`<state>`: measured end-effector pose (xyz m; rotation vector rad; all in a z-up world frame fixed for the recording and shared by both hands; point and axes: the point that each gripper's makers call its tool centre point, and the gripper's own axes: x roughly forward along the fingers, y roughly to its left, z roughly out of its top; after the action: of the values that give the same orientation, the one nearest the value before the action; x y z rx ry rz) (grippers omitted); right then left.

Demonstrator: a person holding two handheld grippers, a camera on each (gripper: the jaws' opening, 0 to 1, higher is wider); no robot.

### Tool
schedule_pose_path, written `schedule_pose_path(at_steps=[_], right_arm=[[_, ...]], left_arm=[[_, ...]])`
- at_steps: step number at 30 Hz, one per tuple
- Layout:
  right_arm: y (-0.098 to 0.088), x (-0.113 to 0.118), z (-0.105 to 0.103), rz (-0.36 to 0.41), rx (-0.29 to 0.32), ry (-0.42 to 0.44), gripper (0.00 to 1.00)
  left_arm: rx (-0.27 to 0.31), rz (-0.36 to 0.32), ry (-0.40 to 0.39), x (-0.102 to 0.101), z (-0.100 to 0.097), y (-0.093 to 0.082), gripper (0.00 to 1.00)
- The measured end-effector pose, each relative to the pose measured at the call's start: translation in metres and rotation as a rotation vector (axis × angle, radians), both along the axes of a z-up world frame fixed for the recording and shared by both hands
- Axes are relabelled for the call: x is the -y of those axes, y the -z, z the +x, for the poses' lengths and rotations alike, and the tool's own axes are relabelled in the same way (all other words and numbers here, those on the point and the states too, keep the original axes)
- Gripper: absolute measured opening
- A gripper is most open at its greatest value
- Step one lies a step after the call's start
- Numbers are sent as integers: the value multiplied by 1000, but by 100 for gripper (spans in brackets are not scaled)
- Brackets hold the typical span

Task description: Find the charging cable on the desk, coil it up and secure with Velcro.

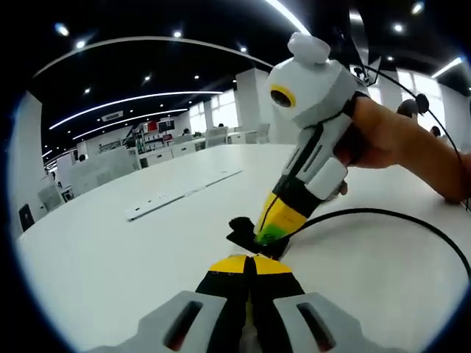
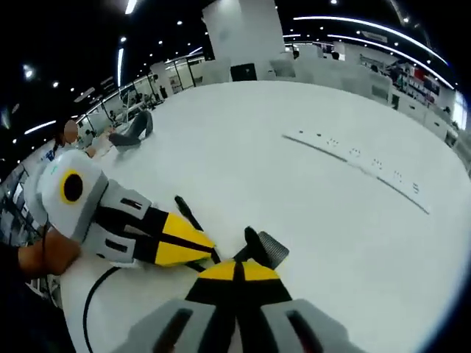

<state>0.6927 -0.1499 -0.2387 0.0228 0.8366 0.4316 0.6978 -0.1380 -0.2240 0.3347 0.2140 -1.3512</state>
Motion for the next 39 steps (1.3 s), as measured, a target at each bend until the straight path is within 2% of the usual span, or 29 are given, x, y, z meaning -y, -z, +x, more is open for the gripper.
schedule_pose_path(at_steps=[3,8,9,12,13,20,21,24,33,39], right_arm=[[-2,10,10,-17,12,1,1],[-1,13,14,-11,45,8,1],[-2,21,25,-2,52,13,1],[-4,31,37,17,71,29,1],[-7,39,47,21,76,32,1],[-9,61,71,-6,124,50,1],[-6,42,51,-14,139,53,1],[-3,34,42,-30,175,57,1],[-1,31,40,-53,242,79,1],[-2,27,35,-72,288,100,1]], left_arm=[[0,-1,-1,0,2,0,2],[-3,-4,-3,0,2,0,2],[-3,-4,-3,0,2,0,2],[-2,-4,-3,0,3,0,2],[-2,-4,-3,0,2,0,2],[-1,-3,-3,0,1,0,2],[-1,-3,-3,-1,0,0,2],[-1,-3,-3,0,2,0,2],[-3,-4,-4,2,15,-1,2],[-1,-4,-6,0,10,0,2]])
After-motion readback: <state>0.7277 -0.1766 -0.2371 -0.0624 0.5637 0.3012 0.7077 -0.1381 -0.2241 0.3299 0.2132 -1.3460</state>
